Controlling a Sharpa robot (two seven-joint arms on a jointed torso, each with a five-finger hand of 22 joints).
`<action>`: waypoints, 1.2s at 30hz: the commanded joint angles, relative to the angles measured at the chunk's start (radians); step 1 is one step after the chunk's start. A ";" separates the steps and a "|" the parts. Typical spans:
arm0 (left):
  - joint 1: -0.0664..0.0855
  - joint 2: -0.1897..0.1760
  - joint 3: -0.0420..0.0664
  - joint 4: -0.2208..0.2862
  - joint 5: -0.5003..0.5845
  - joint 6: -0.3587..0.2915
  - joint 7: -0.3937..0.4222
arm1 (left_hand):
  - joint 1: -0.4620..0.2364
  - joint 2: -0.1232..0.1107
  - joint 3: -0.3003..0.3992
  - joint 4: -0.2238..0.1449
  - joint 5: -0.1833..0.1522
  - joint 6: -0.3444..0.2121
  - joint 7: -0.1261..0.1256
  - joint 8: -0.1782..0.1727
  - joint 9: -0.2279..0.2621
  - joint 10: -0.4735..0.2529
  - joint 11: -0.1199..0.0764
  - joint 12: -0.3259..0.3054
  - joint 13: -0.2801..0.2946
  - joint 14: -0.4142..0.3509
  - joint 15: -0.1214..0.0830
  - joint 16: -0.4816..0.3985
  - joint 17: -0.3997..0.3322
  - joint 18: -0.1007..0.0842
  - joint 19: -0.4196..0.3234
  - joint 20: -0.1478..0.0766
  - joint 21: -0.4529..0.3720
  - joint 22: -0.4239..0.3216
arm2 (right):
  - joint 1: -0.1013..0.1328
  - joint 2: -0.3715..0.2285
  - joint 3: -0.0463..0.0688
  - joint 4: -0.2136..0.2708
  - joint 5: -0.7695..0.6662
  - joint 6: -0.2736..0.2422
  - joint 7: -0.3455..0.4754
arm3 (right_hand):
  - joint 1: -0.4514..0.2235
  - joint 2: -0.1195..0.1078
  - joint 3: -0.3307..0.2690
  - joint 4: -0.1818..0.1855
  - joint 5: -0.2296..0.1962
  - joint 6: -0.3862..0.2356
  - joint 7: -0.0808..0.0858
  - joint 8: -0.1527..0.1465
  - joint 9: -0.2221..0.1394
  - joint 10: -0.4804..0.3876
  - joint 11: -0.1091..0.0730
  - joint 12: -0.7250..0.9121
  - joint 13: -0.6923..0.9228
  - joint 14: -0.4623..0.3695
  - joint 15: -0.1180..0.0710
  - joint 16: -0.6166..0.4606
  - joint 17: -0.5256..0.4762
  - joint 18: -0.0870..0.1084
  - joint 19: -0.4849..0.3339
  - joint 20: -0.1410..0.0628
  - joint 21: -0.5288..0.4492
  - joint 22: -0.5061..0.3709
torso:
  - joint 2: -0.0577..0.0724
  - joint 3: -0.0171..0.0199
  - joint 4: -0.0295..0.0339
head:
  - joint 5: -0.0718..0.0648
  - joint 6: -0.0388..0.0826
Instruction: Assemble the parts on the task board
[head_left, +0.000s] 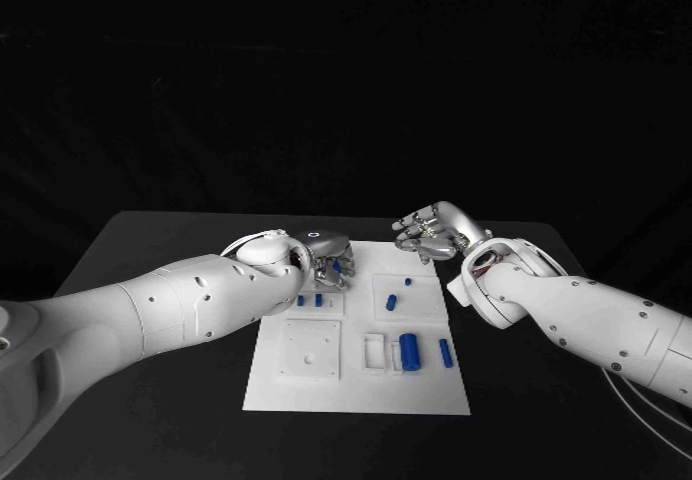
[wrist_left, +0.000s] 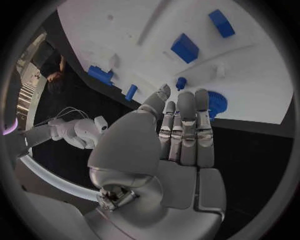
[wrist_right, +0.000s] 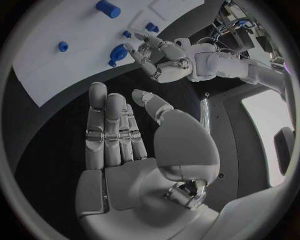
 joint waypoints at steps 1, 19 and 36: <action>-0.006 0.007 0.001 -0.006 -0.021 0.041 0.012 | 0.001 0.004 -0.002 0.006 -0.002 -0.001 -0.001 -0.002 -0.001 -0.004 -0.002 0.000 -0.002 -0.012 -0.003 0.003 -0.014 0.007 0.005 0.002 -0.004 0.022 | 0.001 0.000 0.002 0.006 0.002 -0.003 0.008 | -0.005 -0.005 0.002 0.004 0.005 0.001 0.001 -0.001 0.000 -0.010 0.001 -0.005 -0.001 0.004 0.000 0.006 -0.001 0.036 0.030 0.009 -0.005 0.001 | 0.001 -0.0003 -0.0008 | -0.001 -0.002; -0.013 0.008 0.001 -0.029 -0.033 0.041 -0.002 | -0.001 0.017 0.024 0.006 0.009 -0.006 0.003 -0.002 -0.001 0.001 0.007 0.000 -0.002 -0.010 0.005 0.009 -0.031 0.016 0.001 0.008 0.008 0.023 | 0.001 -0.001 0.004 0.015 0.002 0.001 0.008 | -0.005 -0.006 0.002 0.006 0.006 0.001 0.001 -0.001 0.000 -0.011 0.001 -0.005 -0.001 0.003 0.001 0.008 -0.005 0.037 0.031 0.009 -0.006 0.002 | 0.002 0.0001 -0.0006 | -0.001 -0.004; -0.022 0.017 0.001 -0.059 -0.018 0.047 0.002 | -0.008 0.038 0.109 0.075 0.023 -0.046 0.007 -0.002 -0.002 -0.011 0.015 0.000 -0.002 -0.010 0.018 0.024 -0.040 0.035 -0.015 0.021 0.050 0.023 | 0.001 0.001 0.004 0.019 0.002 0.004 0.009 | -0.004 -0.006 0.003 0.008 0.007 0.002 0.001 -0.001 0.000 -0.010 0.001 -0.005 -0.001 0.003 0.001 0.010 -0.008 0.037 0.031 0.010 -0.006 0.002 | 0.003 0.0013 -0.0014 | -0.008 0.000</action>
